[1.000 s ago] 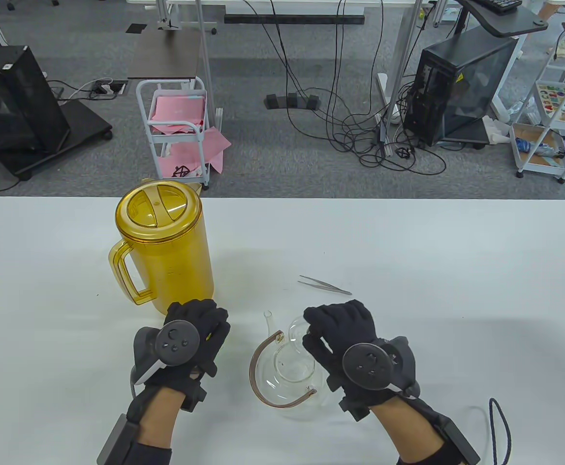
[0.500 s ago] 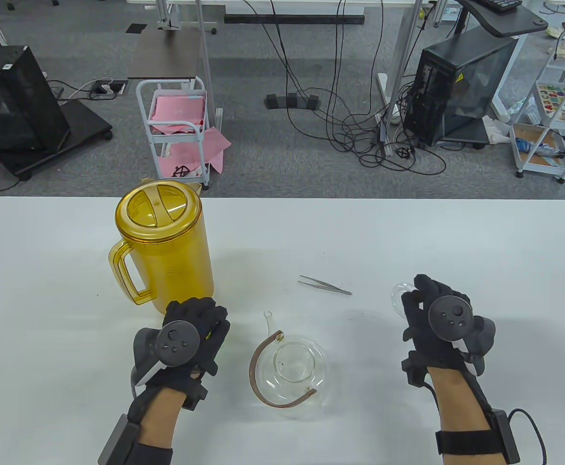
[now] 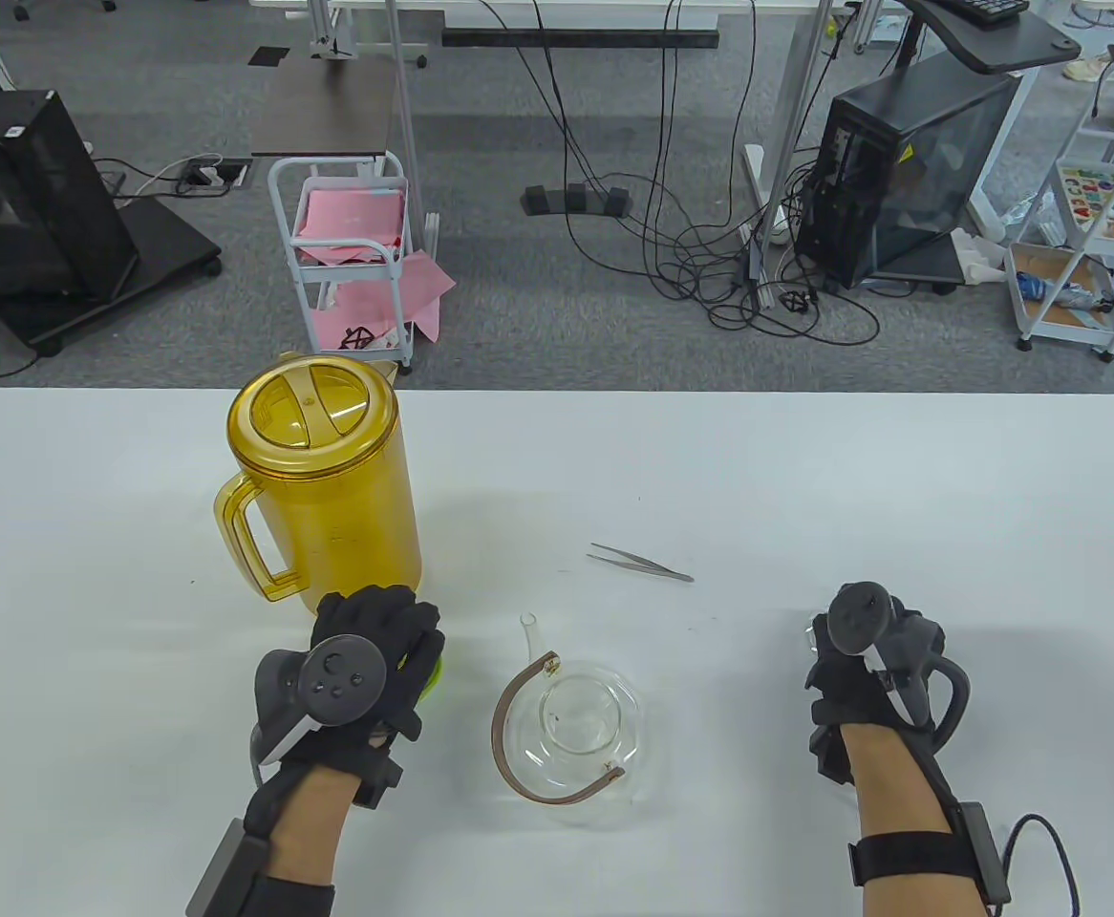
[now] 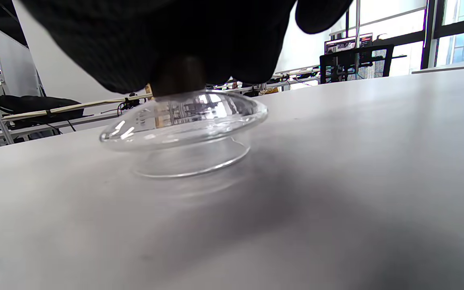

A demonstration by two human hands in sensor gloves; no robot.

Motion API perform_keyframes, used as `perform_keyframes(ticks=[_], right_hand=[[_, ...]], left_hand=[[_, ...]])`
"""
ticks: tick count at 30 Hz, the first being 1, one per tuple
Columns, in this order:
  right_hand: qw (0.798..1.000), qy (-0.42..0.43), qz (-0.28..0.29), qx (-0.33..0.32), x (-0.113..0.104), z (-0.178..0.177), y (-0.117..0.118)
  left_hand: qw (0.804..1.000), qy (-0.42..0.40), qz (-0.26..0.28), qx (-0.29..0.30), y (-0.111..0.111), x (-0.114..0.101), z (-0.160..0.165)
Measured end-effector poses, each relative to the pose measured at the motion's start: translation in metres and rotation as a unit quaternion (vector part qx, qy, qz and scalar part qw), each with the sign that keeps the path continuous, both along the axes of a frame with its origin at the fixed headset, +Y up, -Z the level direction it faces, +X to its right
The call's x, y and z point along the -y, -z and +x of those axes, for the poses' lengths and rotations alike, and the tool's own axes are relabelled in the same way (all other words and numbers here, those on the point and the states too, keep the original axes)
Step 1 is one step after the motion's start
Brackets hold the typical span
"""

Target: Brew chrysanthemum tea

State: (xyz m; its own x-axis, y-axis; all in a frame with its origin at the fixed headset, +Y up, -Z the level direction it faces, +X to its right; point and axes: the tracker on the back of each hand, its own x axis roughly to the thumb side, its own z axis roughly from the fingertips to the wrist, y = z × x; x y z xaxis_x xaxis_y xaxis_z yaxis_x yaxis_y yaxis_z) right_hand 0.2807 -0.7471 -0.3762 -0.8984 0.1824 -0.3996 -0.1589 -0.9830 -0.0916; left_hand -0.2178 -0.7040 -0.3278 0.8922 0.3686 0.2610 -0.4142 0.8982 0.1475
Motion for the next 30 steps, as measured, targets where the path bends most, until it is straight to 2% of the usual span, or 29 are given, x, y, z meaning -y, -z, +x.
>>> perform_keyframes(ticks=[4, 12, 15, 18, 20, 26, 30], right_hand=[[1.0, 0.017, 0.016, -0.008, -0.005, 0.002, -0.003], [0.987, 0.076, 0.118, -0.082, -0.041, -0.009, -0.02], [0.979, 0.091, 0.144, -0.113, -0.05, -0.017, -0.025], [0.973, 0.096, 0.161, -0.136, -0.056, -0.023, -0.029], [0.97, 0.1, 0.167, -0.145, -0.058, -0.026, -0.03], [0.967, 0.11, 0.166, -0.16, -0.057, -0.029, -0.03], [0.967, 0.111, 0.158, -0.164, -0.054, -0.03, -0.029]], left_hand=[[1.0, -0.004, -0.004, -0.028, 0.001, -0.001, -0.009], [0.995, -0.002, -0.011, -0.096, 0.004, -0.001, -0.034], [0.99, 0.005, -0.043, -0.132, 0.007, 0.005, -0.044], [0.98, 0.017, -0.113, -0.166, 0.012, 0.016, -0.053], [0.974, 0.023, -0.14, -0.175, 0.015, 0.023, -0.057], [0.963, 0.069, -0.179, -0.19, 0.023, 0.043, -0.054], [0.958, 0.07, -0.2, -0.191, 0.025, 0.051, -0.049]])
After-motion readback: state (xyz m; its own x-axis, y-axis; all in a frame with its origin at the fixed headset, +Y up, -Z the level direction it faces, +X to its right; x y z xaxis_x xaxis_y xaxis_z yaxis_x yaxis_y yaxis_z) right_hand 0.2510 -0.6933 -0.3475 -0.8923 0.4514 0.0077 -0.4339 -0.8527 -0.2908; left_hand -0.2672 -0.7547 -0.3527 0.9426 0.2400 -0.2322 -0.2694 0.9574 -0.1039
